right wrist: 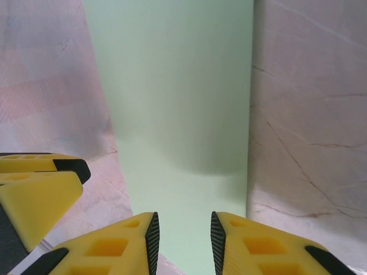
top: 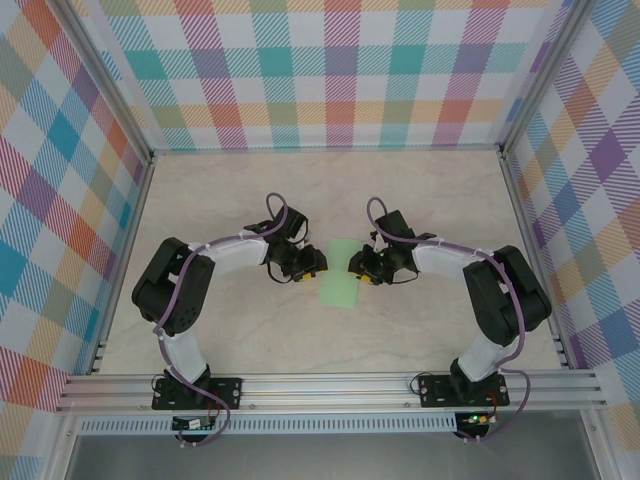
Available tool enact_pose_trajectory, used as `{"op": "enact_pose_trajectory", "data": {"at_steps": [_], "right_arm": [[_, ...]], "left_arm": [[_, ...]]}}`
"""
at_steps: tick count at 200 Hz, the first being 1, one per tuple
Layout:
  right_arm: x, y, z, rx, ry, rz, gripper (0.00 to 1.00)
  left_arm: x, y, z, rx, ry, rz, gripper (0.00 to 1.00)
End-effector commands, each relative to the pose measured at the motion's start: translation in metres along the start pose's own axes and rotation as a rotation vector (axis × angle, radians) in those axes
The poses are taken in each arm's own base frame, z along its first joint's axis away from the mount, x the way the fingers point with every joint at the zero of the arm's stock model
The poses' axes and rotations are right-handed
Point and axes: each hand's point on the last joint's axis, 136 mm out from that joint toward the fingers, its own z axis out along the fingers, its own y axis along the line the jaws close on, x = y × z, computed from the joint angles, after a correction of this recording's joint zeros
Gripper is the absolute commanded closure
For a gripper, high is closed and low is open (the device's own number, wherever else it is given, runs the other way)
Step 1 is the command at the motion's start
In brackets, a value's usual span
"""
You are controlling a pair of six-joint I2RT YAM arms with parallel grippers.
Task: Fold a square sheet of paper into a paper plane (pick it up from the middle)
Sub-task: Fold the triangle a second time at the center of the table.
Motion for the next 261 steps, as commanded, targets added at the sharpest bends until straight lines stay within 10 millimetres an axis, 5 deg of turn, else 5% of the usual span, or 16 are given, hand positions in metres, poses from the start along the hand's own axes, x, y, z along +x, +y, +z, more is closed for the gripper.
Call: {"op": "enact_pose_trajectory", "data": {"at_steps": [1, 74, 261], "right_arm": [[0.007, -0.009, 0.011, 0.015, 0.035, 0.021, 0.68], [0.019, -0.05, 0.022, 0.153, 0.059, 0.057, 0.71], [0.023, -0.062, 0.026, 0.194, 0.077, 0.067, 0.71]], "left_arm": [[0.003, 0.007, 0.003, -0.001, 0.019, -0.026, 0.61], [0.004, 0.003, 0.006, 0.016, 0.038, -0.027, 0.59], [-0.003, -0.017, 0.026, 0.137, 0.078, 0.01, 0.54]]}}
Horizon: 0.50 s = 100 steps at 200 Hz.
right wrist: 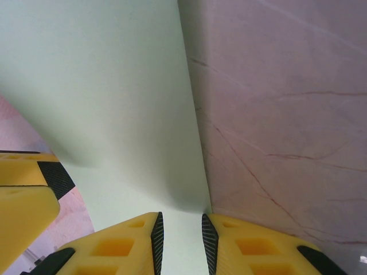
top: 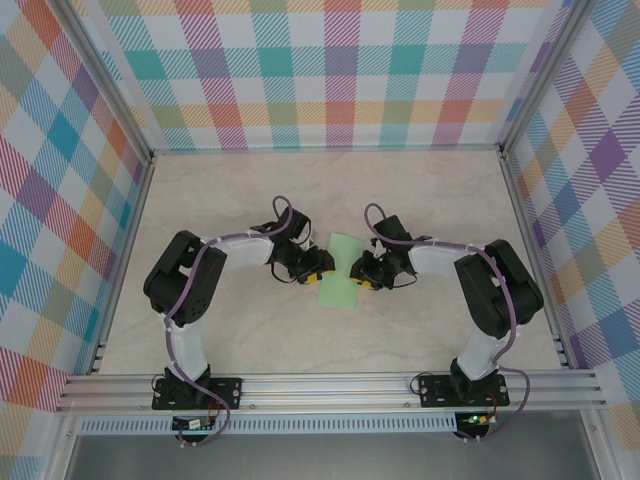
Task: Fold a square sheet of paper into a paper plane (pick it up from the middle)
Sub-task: Fold the triangle a second time at the center of the table.
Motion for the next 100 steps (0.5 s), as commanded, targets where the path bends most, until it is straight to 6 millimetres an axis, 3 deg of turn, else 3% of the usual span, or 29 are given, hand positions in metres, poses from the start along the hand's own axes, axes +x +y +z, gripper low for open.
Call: {"op": "enact_pose_trajectory", "data": {"at_steps": [1, 62, 100], "right_arm": [[0.017, -0.04, 0.013, 0.136, 0.049, 0.04, 0.71], [0.017, -0.042, 0.017, 0.134, 0.057, 0.047, 0.72], [0.017, -0.041, 0.018, 0.132, 0.06, 0.045, 0.72]], "left_arm": [[-0.007, -0.007, 0.004, 0.045, -0.001, 0.012, 0.54], [-0.007, -0.016, -0.004, 0.075, -0.019, 0.022, 0.66], [-0.009, -0.02, -0.005, 0.092, -0.031, 0.036, 0.59]]}}
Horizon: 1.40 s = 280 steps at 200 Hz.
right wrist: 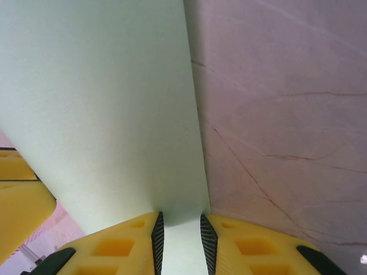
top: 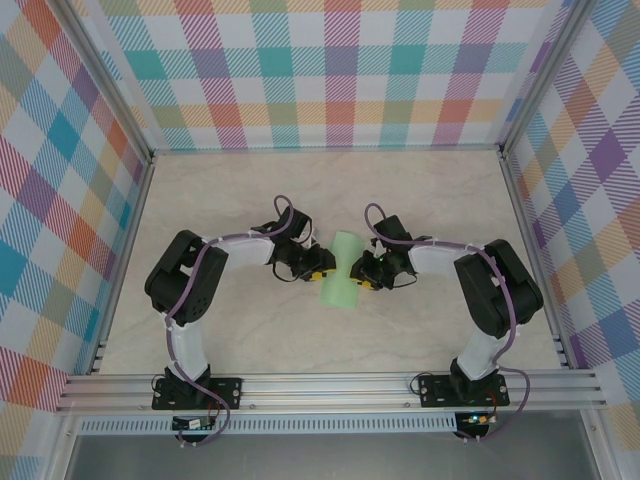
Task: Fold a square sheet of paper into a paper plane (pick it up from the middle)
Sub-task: Fold the triangle a second time at the center of the table.
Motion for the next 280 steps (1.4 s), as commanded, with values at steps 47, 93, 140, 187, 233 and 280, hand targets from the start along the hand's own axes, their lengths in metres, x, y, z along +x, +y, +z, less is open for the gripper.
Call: {"op": "enact_pose_trajectory", "data": {"at_steps": [47, 93, 140, 187, 233, 280], "right_arm": [[0.016, -0.041, 0.016, 0.136, 0.052, 0.043, 0.72], [0.017, -0.043, 0.018, 0.134, 0.052, 0.045, 0.71], [0.018, -0.043, 0.018, 0.131, 0.051, 0.051, 0.71], [0.015, -0.033, 0.016, 0.086, 0.038, 0.047, 0.69], [0.007, -0.011, 0.009, 0.013, 0.012, 0.018, 0.66], [0.001, 0.016, -0.021, -0.06, -0.071, -0.047, 0.57]], "left_arm": [[-0.012, -0.027, 0.002, 0.134, 0.004, 0.058, 0.55], [-0.024, -0.041, 0.007, 0.176, 0.023, 0.119, 0.47], [-0.024, -0.045, -0.001, 0.167, 0.048, 0.134, 0.48], [-0.003, -0.034, -0.012, 0.185, 0.064, 0.098, 0.53], [0.016, -0.018, -0.014, 0.167, 0.085, 0.049, 0.7], [0.018, -0.012, -0.013, 0.141, 0.081, 0.022, 0.83]]}}
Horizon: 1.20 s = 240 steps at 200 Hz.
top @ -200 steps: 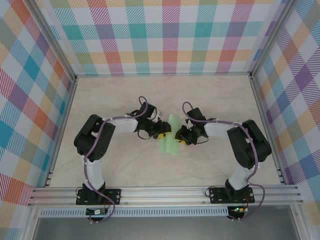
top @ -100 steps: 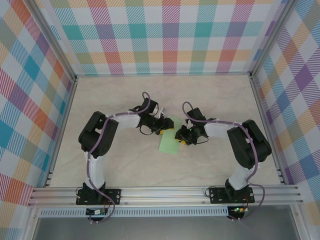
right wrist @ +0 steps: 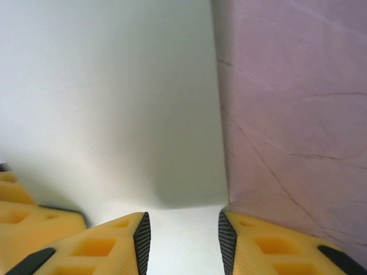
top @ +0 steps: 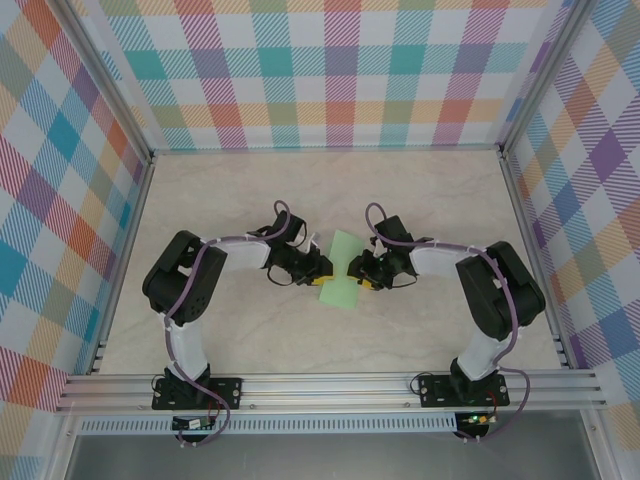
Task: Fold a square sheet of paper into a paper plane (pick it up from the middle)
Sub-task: Fold the triangle a second time at the center of the table.
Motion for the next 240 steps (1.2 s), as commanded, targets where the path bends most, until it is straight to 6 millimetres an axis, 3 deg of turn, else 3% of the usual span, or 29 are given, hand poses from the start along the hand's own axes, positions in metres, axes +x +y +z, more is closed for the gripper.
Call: {"op": "enact_pose_trajectory", "data": {"at_steps": [1, 25, 49, 108, 139, 189, 240], "right_arm": [[0.001, 0.008, -0.017, -0.014, -0.053, -0.033, 0.57], [0.006, 0.014, -0.035, 0.025, -0.12, -0.118, 0.53], [0.022, 0.025, -0.043, 0.097, -0.169, -0.252, 0.51], [0.069, 0.058, -0.027, 0.324, -0.246, -0.568, 0.49], [0.075, 0.063, -0.014, 0.41, -0.254, -0.635, 0.48], [0.067, 0.06, -0.004, 0.51, -0.28, -0.656, 0.51], [0.065, 0.061, -0.005, 0.519, -0.292, -0.652, 0.64]], "left_arm": [[-0.003, -0.009, -0.01, 0.016, -0.028, 0.009, 0.83], [-0.006, -0.011, -0.013, 0.006, -0.04, 0.0, 0.84], [-0.008, -0.013, -0.014, 0.001, -0.04, -0.011, 0.87], [-0.007, -0.014, -0.016, -0.004, -0.036, -0.022, 0.9], [-0.006, -0.015, -0.016, -0.002, -0.032, -0.019, 0.9], [-0.006, -0.015, -0.015, -0.001, -0.028, -0.02, 0.9], [-0.006, -0.015, -0.015, 0.0, -0.026, -0.018, 0.89]]}}
